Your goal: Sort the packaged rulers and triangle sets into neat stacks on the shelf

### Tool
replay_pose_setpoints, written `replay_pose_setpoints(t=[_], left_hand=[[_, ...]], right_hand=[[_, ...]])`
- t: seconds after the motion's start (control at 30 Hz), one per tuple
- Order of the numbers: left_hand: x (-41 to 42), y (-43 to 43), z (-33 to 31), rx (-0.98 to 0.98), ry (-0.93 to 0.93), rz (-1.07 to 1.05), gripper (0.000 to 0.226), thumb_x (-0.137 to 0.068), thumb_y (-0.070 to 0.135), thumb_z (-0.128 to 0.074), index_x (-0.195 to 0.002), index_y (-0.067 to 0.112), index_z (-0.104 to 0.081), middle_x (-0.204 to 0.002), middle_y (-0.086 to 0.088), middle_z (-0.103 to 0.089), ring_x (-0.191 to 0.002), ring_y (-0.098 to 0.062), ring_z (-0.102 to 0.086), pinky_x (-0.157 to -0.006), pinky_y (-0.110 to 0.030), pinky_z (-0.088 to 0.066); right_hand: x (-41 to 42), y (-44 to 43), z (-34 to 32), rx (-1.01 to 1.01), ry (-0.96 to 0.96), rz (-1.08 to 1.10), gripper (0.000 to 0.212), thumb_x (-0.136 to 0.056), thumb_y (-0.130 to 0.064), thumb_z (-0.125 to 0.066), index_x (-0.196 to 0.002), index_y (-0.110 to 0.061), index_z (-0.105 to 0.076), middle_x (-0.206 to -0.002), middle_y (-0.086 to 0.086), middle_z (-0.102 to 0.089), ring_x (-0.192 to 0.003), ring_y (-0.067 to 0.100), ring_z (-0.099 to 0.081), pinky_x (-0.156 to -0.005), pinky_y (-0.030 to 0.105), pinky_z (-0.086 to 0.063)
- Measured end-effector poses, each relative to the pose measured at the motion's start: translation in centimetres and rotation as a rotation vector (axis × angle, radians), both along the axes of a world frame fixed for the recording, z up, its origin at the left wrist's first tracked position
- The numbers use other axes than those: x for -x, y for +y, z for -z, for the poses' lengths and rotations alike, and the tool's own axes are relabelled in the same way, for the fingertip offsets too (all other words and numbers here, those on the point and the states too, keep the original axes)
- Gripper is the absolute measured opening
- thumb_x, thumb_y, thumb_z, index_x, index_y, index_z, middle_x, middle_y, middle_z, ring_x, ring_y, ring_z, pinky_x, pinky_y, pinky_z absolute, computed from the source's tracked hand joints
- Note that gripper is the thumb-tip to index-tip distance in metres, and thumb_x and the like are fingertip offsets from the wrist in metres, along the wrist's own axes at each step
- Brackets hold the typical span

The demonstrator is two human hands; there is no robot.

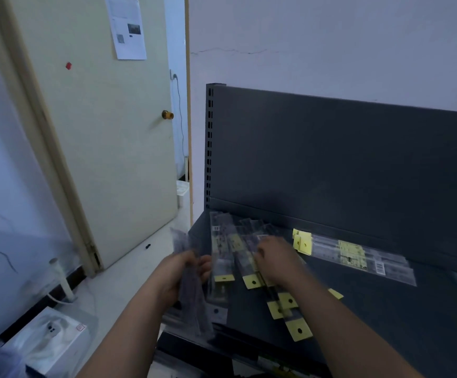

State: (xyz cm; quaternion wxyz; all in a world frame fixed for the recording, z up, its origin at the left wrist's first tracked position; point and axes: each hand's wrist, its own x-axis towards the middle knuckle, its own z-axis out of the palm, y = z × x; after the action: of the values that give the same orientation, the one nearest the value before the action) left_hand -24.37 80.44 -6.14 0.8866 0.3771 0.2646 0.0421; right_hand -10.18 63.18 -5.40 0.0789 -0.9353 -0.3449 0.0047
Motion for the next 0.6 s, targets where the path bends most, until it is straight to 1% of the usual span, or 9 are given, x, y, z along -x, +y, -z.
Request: replay_pose_setpoints(t=[0.07, 0.1, 0.13, 0.2, 0.27, 0.4, 0.47, 0.5, 0.6], left_hand=[[-0.1, -0.2, 0.3, -0.003, -0.007, -0.001, 0.018, -0.088, -0.007, -0.037, -0.094, 0.004, -0.05, -0.074, -0.012, -0.054, -0.058, -0.019, -0.055, -0.051, -0.024, -0.053], [-0.1, -0.1, 0.4, -0.022, -0.003, -0.003, 0.018, -0.087, -0.007, -0.038, -0.094, 0.004, -0.049, -0.073, -0.011, -0.053, -0.058, -0.02, -0.055, -0.052, -0.024, -0.054], [-0.2, -0.1, 0.4, -0.047, 0.008, -0.002, 0.018, -0.086, -0.008, -0.038, -0.094, 0.003, -0.05, -0.072, -0.012, -0.055, -0.057, -0.02, -0.057, -0.053, -0.025, -0.055], [-0.2, 0.1, 0.6, -0.093, 0.021, 0.02, 0.021, -0.084, -0.009, -0.036, -0.096, 0.001, -0.05, -0.066, -0.011, -0.057, -0.053, -0.02, -0.058, -0.05, -0.026, -0.054], [-0.3, 0.2, 0.6, -0.111, 0.019, 0.054, 0.021, -0.082, -0.009, -0.036, -0.095, 0.001, -0.049, -0.063, -0.009, -0.056, -0.05, -0.02, -0.058, -0.048, -0.027, -0.052], [-0.4, 0.5, 0.5, -0.103, -0.003, 0.099, 0.02, -0.083, -0.01, -0.035, -0.092, -0.002, -0.05, -0.06, -0.009, -0.055, -0.049, -0.019, -0.056, -0.046, -0.026, -0.051], [-0.3, 0.6, 0.4, -0.05, -0.025, 0.114, 0.021, -0.082, -0.011, -0.034, -0.093, -0.002, -0.05, -0.061, -0.009, -0.053, -0.049, -0.017, -0.054, -0.046, -0.025, -0.051], [-0.3, 0.8, 0.4, -0.014, -0.033, 0.119, 0.023, -0.08, -0.011, -0.035, -0.095, 0.001, -0.048, -0.063, -0.008, -0.05, -0.049, -0.016, -0.052, -0.047, -0.025, -0.051], [-0.5, 1.8, 0.7, 0.003, 0.0, 0.075, 0.027, -0.081, -0.009, -0.039, -0.103, 0.001, -0.05, -0.066, -0.008, -0.05, -0.052, -0.017, -0.051, -0.048, -0.024, -0.051]], right_hand=[[0.4, 1.1, -0.3, -0.015, -0.003, -0.007, 0.037, -0.093, -0.04, -0.048, -0.11, -0.011, -0.062, -0.122, 0.008, -0.055, -0.113, 0.027, -0.048, -0.095, 0.037, -0.042], [0.8, 1.7, -0.6, 0.001, 0.022, -0.012, 0.04, -0.09, -0.046, -0.053, -0.108, -0.011, -0.062, -0.12, 0.009, -0.055, -0.112, 0.027, -0.048, -0.092, 0.037, -0.043], [1.2, 2.4, -0.7, 0.022, 0.051, -0.012, 0.039, -0.086, -0.048, -0.058, -0.102, -0.012, -0.062, -0.113, 0.01, -0.057, -0.107, 0.027, -0.051, -0.086, 0.036, -0.045], [1.5, 3.5, -0.7, 0.006, 0.109, 0.026, 0.025, -0.083, -0.037, -0.065, -0.082, -0.013, -0.058, -0.094, 0.009, -0.059, -0.091, 0.026, -0.059, -0.067, 0.03, -0.046], [1.2, 4.0, -0.7, -0.029, 0.19, 0.114, 0.027, -0.08, -0.026, -0.068, -0.066, -0.016, -0.047, -0.074, 0.005, -0.053, -0.071, 0.024, -0.058, -0.05, 0.027, -0.037], [0.5, 4.0, -1.0, -0.059, 0.331, 0.195, 0.036, -0.08, -0.019, -0.064, -0.057, -0.016, -0.035, -0.055, 0.003, -0.038, -0.047, 0.018, -0.037, -0.043, 0.025, -0.026], [0.3, 3.6, -1.0, -0.129, 0.353, 0.211, 0.033, -0.083, -0.018, -0.057, -0.057, -0.014, -0.037, -0.056, 0.004, -0.038, -0.048, 0.019, -0.037, -0.046, 0.025, -0.026], [0.3, 3.4, -0.9, -0.156, 0.34, 0.228, 0.028, -0.086, -0.019, -0.054, -0.062, -0.013, -0.042, -0.061, 0.005, -0.044, -0.054, 0.021, -0.044, -0.049, 0.026, -0.029], [0.6, 2.9, -1.1, -0.206, 0.218, 0.298, 0.018, -0.092, -0.025, -0.049, -0.077, -0.014, -0.05, -0.089, 0.01, -0.063, -0.085, 0.028, -0.062, -0.064, 0.026, -0.038]])
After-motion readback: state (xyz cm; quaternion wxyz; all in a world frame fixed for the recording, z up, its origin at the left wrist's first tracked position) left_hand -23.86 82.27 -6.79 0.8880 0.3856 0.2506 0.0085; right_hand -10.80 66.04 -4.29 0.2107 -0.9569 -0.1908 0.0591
